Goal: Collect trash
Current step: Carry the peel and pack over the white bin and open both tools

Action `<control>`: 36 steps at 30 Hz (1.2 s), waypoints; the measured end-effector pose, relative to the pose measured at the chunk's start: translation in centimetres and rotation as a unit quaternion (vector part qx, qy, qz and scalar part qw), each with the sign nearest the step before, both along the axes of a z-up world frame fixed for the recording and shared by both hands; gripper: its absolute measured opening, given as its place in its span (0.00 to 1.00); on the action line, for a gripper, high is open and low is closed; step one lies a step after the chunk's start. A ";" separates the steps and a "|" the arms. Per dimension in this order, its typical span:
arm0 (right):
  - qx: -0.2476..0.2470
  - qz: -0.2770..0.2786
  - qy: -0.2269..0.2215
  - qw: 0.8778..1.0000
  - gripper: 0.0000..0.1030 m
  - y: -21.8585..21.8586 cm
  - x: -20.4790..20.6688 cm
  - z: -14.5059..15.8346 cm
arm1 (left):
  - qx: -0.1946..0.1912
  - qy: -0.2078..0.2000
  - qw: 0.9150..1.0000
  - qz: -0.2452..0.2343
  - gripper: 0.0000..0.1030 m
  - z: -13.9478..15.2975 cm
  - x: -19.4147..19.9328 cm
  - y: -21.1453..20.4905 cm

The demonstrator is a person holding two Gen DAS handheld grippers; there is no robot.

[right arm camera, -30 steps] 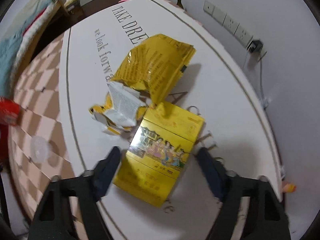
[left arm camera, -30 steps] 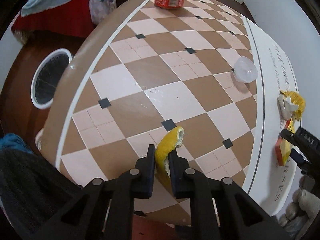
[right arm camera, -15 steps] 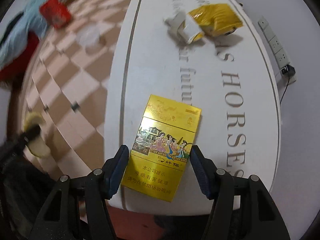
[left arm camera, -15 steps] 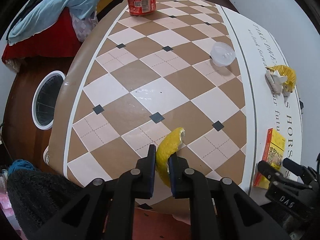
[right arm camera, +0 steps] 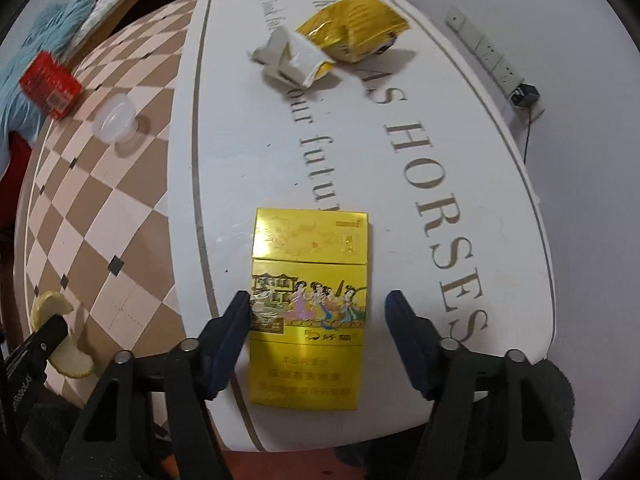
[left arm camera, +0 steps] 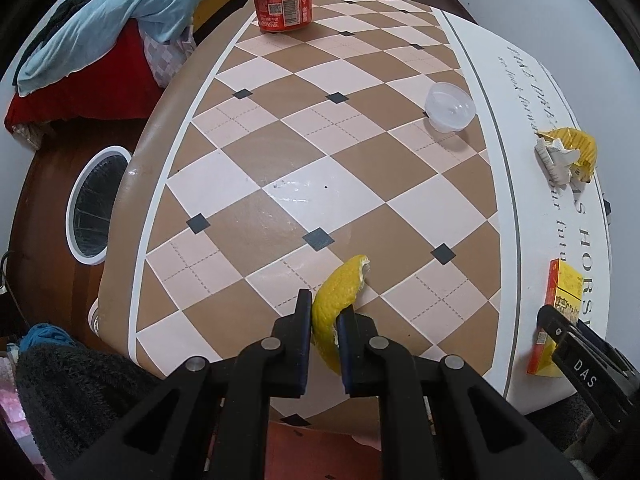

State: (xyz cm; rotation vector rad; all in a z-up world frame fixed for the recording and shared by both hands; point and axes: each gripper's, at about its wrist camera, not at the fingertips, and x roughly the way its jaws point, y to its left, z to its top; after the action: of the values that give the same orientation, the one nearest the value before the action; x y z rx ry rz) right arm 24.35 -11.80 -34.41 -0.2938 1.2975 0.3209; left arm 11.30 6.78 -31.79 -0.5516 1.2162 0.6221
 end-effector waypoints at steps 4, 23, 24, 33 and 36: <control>0.001 0.011 0.000 1.000 0.56 -1.2 -0.3 0.0 | 0.000 -0.007 1.000 -0.003 0.09 0.5 0.0 0.0; 0.151 0.169 -0.104 0.968 0.56 12.0 -5.8 16.7 | 0.070 -0.150 0.985 0.054 0.09 15.5 -8.6 12.0; 0.165 0.184 -0.102 0.964 0.56 13.8 -6.5 17.7 | 0.074 -0.156 0.983 0.060 0.09 16.2 -9.5 13.1; 0.190 0.309 -0.086 0.928 0.56 30.1 -13.7 19.1 | 0.103 -0.154 0.972 0.146 0.09 16.9 -18.5 24.1; 0.189 0.340 -0.069 0.919 0.56 35.3 -16.2 17.4 | 0.091 -0.135 0.971 0.177 0.09 14.2 -21.2 27.7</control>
State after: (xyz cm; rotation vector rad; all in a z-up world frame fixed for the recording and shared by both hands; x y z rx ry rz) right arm 8.12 23.54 -16.99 -0.4240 0.9326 1.1098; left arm -9.92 34.52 -17.58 -0.6814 0.7984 0.9184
